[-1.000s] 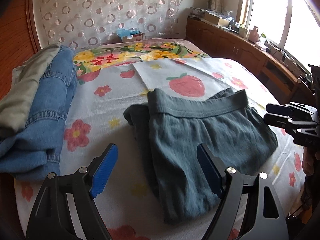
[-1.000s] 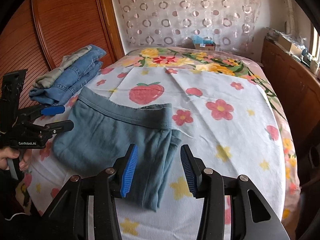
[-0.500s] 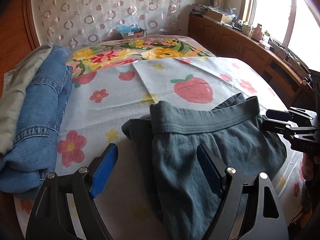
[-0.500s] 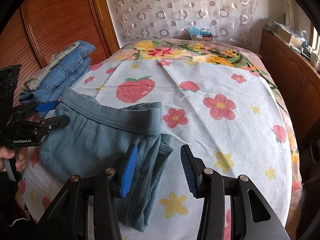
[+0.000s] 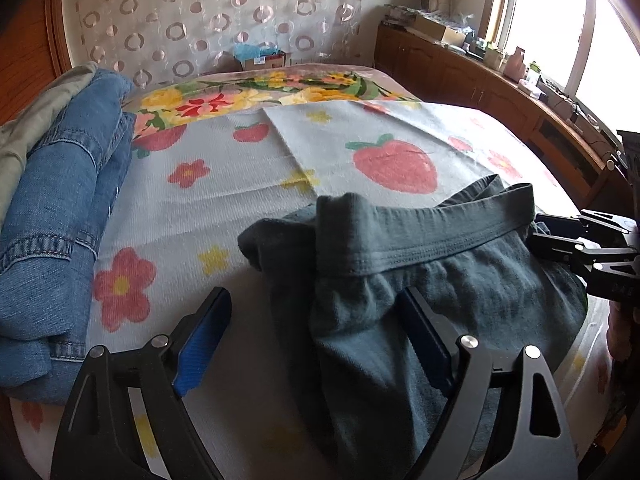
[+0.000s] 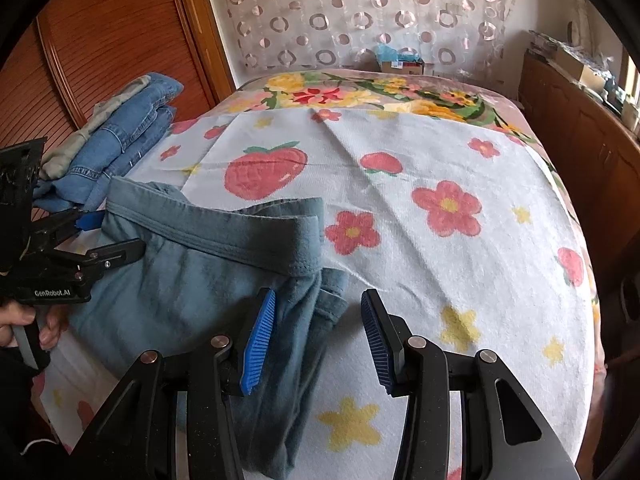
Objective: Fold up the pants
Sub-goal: 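Move both open grippers to the folded edge of the shorts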
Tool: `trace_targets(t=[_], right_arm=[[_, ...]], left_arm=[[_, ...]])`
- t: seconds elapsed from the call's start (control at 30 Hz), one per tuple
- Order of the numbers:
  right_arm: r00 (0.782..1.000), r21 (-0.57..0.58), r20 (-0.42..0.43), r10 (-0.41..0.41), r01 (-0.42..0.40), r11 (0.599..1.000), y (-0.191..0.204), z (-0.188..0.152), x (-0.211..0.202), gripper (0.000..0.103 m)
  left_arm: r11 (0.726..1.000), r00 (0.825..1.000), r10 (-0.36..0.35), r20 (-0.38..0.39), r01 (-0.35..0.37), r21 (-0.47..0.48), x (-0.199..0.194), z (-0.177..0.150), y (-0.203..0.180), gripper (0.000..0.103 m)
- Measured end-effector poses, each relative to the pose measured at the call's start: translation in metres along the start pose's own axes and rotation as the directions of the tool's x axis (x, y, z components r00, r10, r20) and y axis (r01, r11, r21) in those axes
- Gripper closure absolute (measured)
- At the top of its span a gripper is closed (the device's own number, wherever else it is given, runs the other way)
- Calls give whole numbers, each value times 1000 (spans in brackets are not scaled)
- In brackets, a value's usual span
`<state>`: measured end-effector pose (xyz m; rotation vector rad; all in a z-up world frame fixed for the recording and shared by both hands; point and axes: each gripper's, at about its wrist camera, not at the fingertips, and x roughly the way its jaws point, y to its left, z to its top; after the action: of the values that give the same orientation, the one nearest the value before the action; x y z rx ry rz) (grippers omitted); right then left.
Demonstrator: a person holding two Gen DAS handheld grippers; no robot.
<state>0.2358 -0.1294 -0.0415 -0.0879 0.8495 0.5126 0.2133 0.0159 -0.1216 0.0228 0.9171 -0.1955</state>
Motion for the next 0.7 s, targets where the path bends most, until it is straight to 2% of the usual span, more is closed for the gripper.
trace_targets(t=[0.1, 0.53, 0.7], right_arm=[[1000, -21, 0, 17, -17, 1000, 8, 1, 3, 57], [1000, -66, 14, -23, 24, 998, 15, -4, 3, 57], [1000, -67, 20, -24, 25, 997, 15, -5, 3, 58]], left_arm=[[1000, 1000, -2, 6, 2, 3, 0, -1, 1, 17], [1000, 1000, -5, 5, 5, 8, 1, -1, 1, 16], [1000, 1000, -26, -3, 26, 6, -1, 0, 3, 16]])
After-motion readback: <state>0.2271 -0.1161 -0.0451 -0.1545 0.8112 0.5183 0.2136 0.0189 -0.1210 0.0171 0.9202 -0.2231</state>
